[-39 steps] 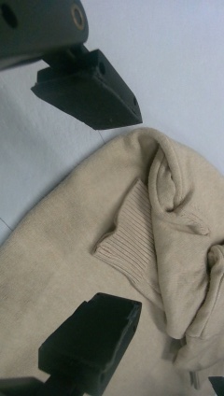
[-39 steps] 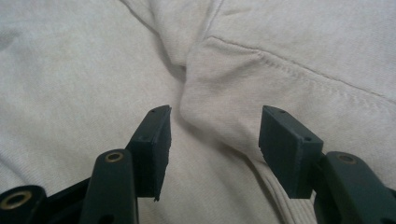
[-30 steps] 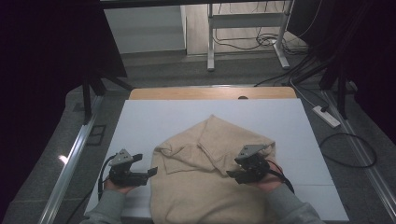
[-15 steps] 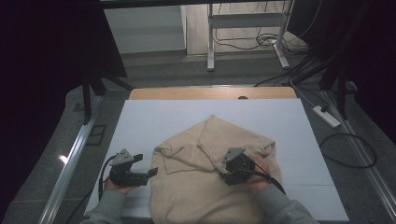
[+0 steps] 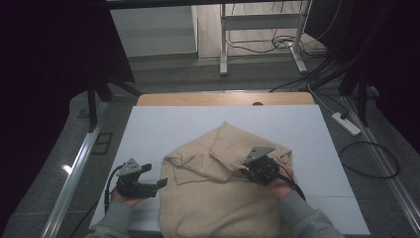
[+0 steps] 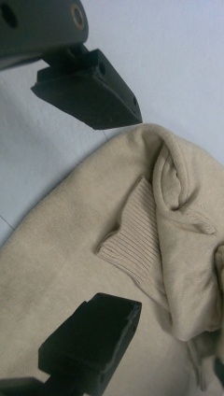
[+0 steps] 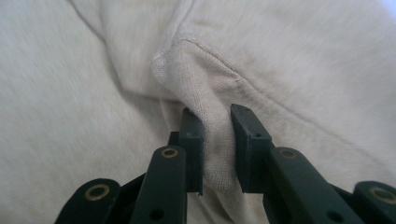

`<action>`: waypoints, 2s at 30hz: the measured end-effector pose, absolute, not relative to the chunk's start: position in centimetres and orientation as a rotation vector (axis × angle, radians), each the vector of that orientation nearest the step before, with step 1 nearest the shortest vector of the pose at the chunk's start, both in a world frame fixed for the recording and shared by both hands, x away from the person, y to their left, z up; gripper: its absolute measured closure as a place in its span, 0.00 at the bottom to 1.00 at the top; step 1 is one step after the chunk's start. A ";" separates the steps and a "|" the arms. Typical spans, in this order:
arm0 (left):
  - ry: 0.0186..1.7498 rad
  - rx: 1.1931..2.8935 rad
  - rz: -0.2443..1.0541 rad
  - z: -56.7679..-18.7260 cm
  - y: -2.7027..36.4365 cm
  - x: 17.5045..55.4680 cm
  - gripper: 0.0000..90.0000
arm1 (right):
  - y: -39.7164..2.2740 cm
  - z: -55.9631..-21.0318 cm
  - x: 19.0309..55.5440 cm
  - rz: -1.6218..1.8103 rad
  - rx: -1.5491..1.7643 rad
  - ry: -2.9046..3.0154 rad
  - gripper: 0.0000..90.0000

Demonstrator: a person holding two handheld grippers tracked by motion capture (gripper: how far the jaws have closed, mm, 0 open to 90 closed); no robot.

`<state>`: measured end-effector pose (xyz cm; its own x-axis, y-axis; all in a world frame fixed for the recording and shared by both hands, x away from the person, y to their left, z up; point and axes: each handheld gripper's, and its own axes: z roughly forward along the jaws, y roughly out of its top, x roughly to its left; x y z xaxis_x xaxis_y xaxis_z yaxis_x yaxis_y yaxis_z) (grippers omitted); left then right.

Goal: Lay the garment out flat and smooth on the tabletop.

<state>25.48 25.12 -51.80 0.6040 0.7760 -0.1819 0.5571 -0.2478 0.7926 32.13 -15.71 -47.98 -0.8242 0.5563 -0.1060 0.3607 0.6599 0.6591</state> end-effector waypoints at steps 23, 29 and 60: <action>1.061 1.938 0.303 -51.9 25.1 25.6 0.12 | -20.9 -43.1 46.1 0.996 1.182 2.379 0.84; 1.061 1.937 0.303 -51.9 25.2 25.7 0.12 | -23.7 -43.8 50.4 0.914 1.355 2.276 0.83; 1.052 1.964 0.294 -52.0 24.5 25.9 0.12 | -23.3 -45.7 42.0 0.936 1.124 2.467 0.56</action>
<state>25.88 24.50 -52.01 0.6157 0.7674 -0.1789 0.5631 -0.2697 0.7811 41.98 -23.30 -45.66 -0.6616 0.7496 0.0188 0.5735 0.4897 0.6567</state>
